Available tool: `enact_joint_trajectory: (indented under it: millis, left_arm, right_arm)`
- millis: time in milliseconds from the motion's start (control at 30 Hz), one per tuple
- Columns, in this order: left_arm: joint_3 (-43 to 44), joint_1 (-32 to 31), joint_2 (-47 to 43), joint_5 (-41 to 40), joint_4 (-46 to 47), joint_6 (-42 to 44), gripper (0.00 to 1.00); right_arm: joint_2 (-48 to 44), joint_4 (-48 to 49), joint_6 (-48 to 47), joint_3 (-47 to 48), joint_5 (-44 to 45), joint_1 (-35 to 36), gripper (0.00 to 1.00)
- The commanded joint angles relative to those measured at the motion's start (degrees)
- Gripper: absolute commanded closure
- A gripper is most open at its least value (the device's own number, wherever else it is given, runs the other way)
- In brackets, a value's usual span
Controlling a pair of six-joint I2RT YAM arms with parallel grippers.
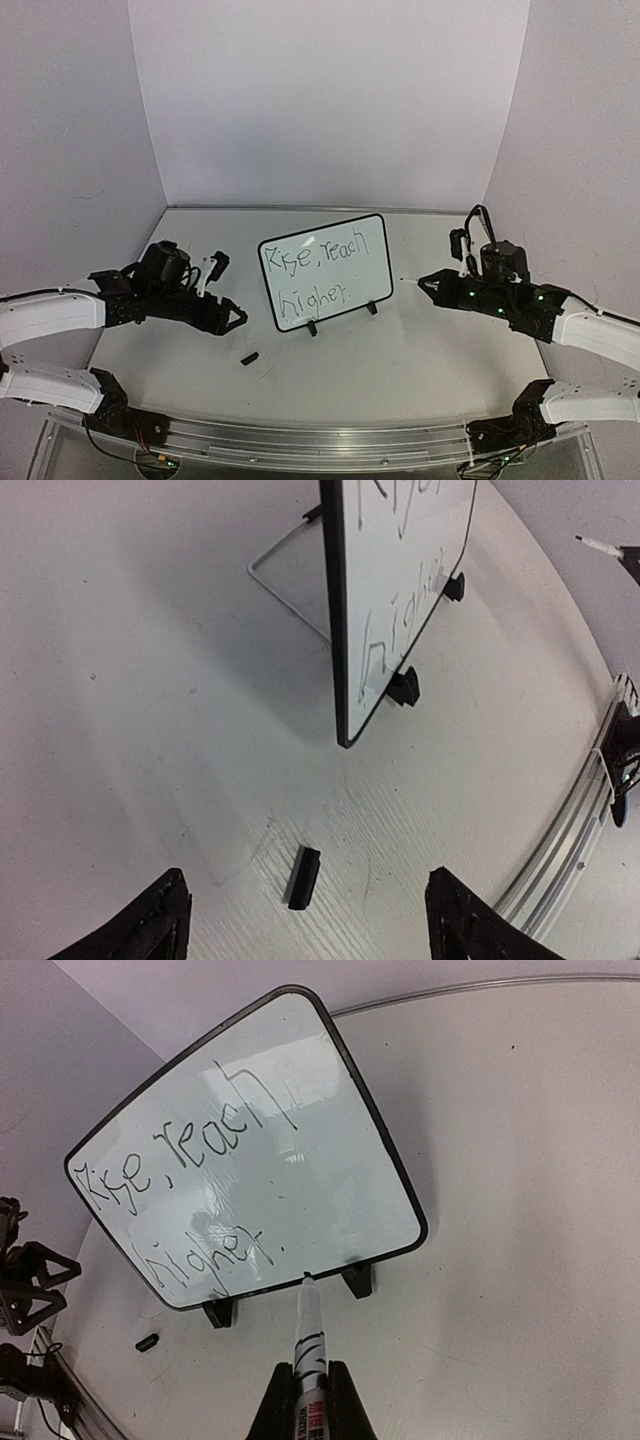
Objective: Write a sentence on the whiteboard
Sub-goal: Pick up the pen cap from the center of the board.
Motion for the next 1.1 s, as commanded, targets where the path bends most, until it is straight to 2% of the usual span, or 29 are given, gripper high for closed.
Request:
enact_joint_trajectory:
  millis: [0, 167, 467, 633, 833, 1067]
  left_arm:
    - [-3.4, -4.9, 1.2, -5.0, 8.9, -3.8, 0.25]
    - [-3.1, -9.1, 7.0, -8.3, 6.6, -3.0, 0.31]
    - [-3.3, -10.7, 14.1, -7.3, 7.7, -4.1, 0.46]
    - [-2.9, -10.9, 17.5, -7.1, 7.6, -4.5, 0.60]
    - [-2.9, -11.3, 19.8, -7.1, 8.1, -4.9, 0.63]
    - [-2.1, -12.3, 21.7, -8.4, 7.1, -4.9, 0.73]
  right_arm:
    - [2.1, -0.9, 2.6, 0.0, -4.7, -0.2, 1.00]
    - [4.9, -1.2, 4.1, 0.1, -6.5, -0.1, 1.00]
    - [8.0, -1.1, 5.2, 1.4, -7.6, 0.0, 1.00]
    - [7.7, 0.5, 5.9, 0.4, -8.1, 0.1, 1.00]
    - [6.6, 1.4, 6.5, -0.8, -7.4, 0.1, 1.00]
    - [6.5, 1.6, 6.7, -1.3, -7.1, 0.2, 1.00]
